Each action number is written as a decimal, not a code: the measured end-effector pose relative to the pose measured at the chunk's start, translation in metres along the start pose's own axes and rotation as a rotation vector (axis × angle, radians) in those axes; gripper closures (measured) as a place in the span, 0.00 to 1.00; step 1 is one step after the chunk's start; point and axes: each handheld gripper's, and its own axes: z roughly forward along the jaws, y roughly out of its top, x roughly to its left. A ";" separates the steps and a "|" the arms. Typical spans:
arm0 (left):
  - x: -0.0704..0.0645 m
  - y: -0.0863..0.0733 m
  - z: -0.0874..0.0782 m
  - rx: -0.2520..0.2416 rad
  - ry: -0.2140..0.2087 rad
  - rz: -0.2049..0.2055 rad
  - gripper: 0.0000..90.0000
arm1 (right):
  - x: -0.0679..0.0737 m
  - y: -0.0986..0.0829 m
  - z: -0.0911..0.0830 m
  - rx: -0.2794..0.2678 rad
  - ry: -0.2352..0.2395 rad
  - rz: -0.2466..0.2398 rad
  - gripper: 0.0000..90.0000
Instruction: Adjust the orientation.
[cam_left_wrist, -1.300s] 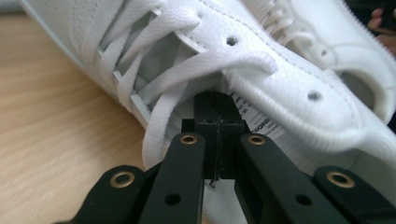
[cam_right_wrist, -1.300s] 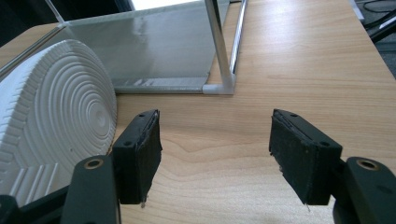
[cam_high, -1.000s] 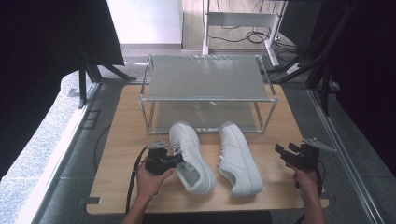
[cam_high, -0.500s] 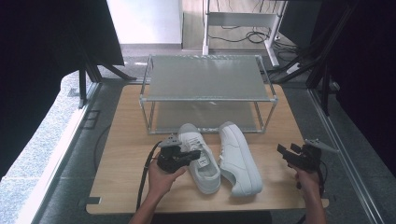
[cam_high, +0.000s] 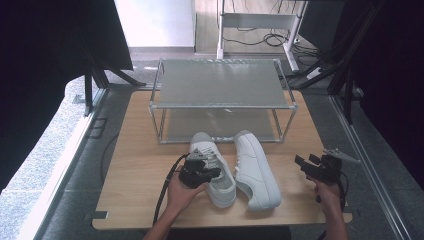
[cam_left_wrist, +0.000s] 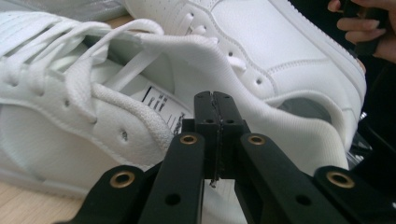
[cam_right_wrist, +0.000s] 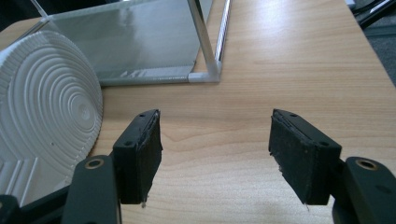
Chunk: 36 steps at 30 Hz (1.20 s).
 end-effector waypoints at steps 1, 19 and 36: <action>0.000 0.000 0.000 0.000 0.000 0.000 1.00 | 0.000 0.000 0.000 0.000 0.000 0.000 0.39; 0.032 -0.024 -0.042 -0.010 0.044 -0.051 0.99 | -0.001 -0.002 0.003 0.026 0.000 -0.004 0.38; 0.039 -0.030 -0.082 -0.300 0.084 -0.091 0.60 | 0.032 0.006 -0.011 -0.030 0.104 -0.131 0.58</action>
